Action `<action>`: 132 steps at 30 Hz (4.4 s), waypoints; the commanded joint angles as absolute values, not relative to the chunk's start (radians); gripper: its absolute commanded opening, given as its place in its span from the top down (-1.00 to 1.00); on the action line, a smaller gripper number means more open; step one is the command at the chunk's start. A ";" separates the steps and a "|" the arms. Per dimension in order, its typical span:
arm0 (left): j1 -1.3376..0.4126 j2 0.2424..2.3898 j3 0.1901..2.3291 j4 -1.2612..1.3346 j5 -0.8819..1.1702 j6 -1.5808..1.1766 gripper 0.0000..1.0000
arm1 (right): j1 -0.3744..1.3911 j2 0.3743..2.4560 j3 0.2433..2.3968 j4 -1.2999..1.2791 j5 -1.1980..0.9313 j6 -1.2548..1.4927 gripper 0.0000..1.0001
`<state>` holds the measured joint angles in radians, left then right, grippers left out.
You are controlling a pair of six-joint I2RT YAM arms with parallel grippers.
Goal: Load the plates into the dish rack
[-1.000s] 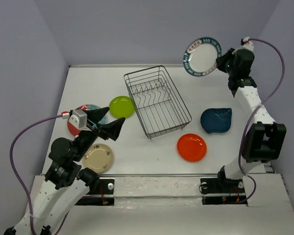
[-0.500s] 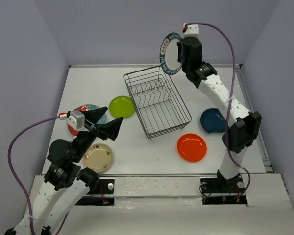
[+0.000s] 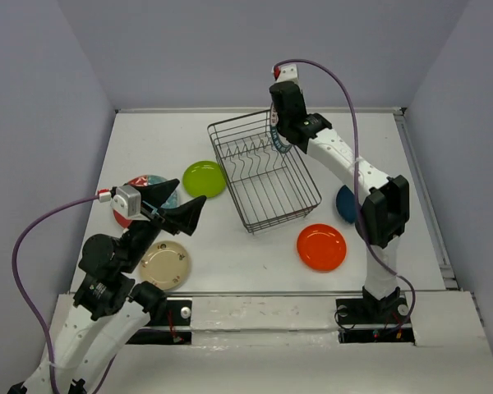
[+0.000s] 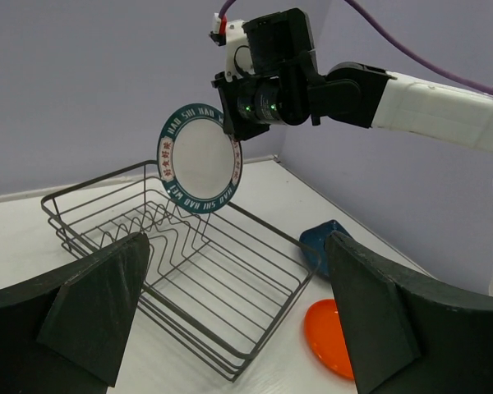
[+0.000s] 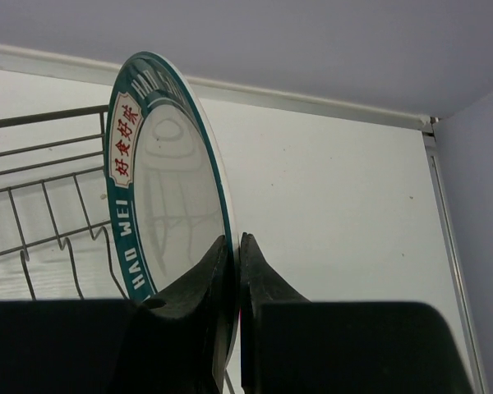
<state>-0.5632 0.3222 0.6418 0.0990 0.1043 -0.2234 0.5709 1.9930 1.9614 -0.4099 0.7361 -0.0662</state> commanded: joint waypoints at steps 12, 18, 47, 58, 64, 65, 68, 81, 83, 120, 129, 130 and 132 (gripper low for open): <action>-0.569 0.316 0.669 0.140 0.109 -0.219 -0.98 | 0.653 2.023 1.963 -0.324 0.882 -0.152 0.86; -0.569 0.322 0.667 0.140 0.106 -0.221 -0.98 | 0.672 2.040 1.985 -0.325 0.885 -0.166 0.29; -0.606 0.265 0.670 0.137 0.083 -0.227 -0.98 | -0.238 0.971 0.548 -0.198 0.078 0.888 -0.43; -0.612 0.256 0.675 0.124 0.043 -0.227 -0.98 | -0.322 1.140 0.417 -0.043 -0.102 0.948 -0.35; -0.614 0.267 0.672 0.124 -0.021 -0.256 -0.98 | -0.322 1.267 0.382 0.127 -0.181 1.012 -0.10; -0.614 0.271 0.670 0.126 -0.020 -0.259 -0.98 | -0.322 1.281 0.382 0.164 -0.183 1.022 0.02; -0.614 0.288 0.669 0.130 -0.014 -0.265 -0.98 | -0.322 1.298 0.406 0.173 -0.152 1.008 0.83; -0.600 0.419 0.680 0.133 0.066 -0.319 -0.98 | -0.237 0.851 0.860 -0.166 -0.035 0.631 0.86; -0.594 0.458 0.689 0.133 0.100 -0.334 -0.98 | -0.101 0.893 0.995 -0.215 -0.063 0.591 0.86; -0.523 0.888 0.730 0.402 0.366 -0.643 0.89 | 0.546 1.232 1.190 -0.060 -0.491 0.600 0.72; -0.468 0.833 0.670 0.551 0.491 -0.776 0.89 | 0.555 1.276 1.114 0.116 -0.630 0.650 -0.18; -0.459 0.830 0.666 0.573 0.508 -0.787 0.89 | 0.555 1.279 1.095 0.141 -0.641 0.669 -0.19; -0.451 0.827 0.661 0.587 0.518 -0.804 0.89 | 0.555 1.289 1.091 0.185 -0.663 0.695 -0.19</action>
<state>-0.4736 0.8814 0.6449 0.3332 0.4301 -0.7143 0.5404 1.2747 1.1107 0.0090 -0.5705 0.6308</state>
